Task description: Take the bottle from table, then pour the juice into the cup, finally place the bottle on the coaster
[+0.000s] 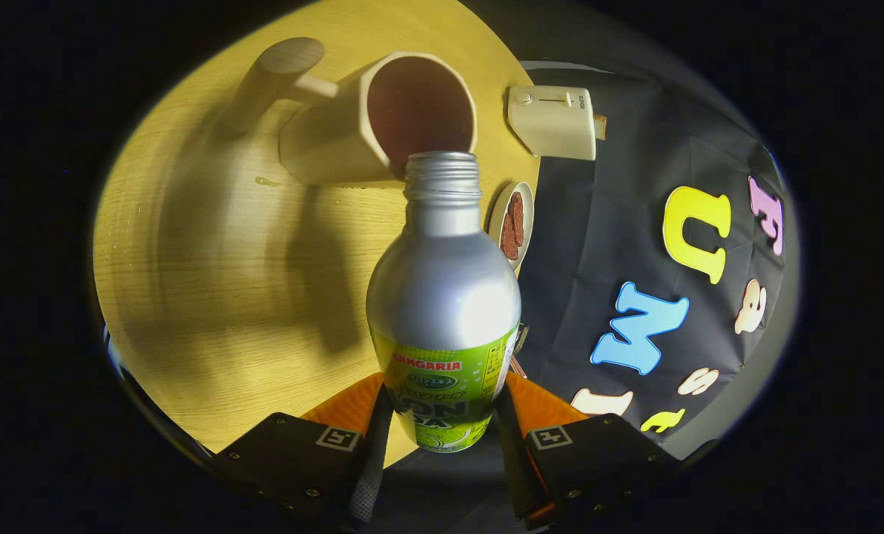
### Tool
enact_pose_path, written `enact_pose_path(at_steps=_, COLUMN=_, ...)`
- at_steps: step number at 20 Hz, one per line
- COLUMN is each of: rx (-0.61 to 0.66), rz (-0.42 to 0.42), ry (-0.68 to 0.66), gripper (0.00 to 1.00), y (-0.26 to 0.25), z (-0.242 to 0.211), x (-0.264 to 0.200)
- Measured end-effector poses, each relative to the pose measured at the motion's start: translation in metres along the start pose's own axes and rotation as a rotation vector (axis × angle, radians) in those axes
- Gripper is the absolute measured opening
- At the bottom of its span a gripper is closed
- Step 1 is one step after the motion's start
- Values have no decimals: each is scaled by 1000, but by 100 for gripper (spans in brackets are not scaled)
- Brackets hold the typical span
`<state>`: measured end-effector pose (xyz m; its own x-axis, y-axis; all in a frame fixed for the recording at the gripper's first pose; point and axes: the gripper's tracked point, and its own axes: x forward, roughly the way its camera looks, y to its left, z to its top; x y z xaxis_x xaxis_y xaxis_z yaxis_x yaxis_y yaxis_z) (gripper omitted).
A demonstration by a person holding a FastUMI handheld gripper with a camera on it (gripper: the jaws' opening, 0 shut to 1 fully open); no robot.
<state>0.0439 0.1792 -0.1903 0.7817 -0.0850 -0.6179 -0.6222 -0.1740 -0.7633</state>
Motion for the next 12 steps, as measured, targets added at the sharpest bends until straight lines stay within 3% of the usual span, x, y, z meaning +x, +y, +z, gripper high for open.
enact_pose_path(at_steps=12, rx=-74, rz=-9, ry=29, gripper=68, y=-8, z=2, x=-2)
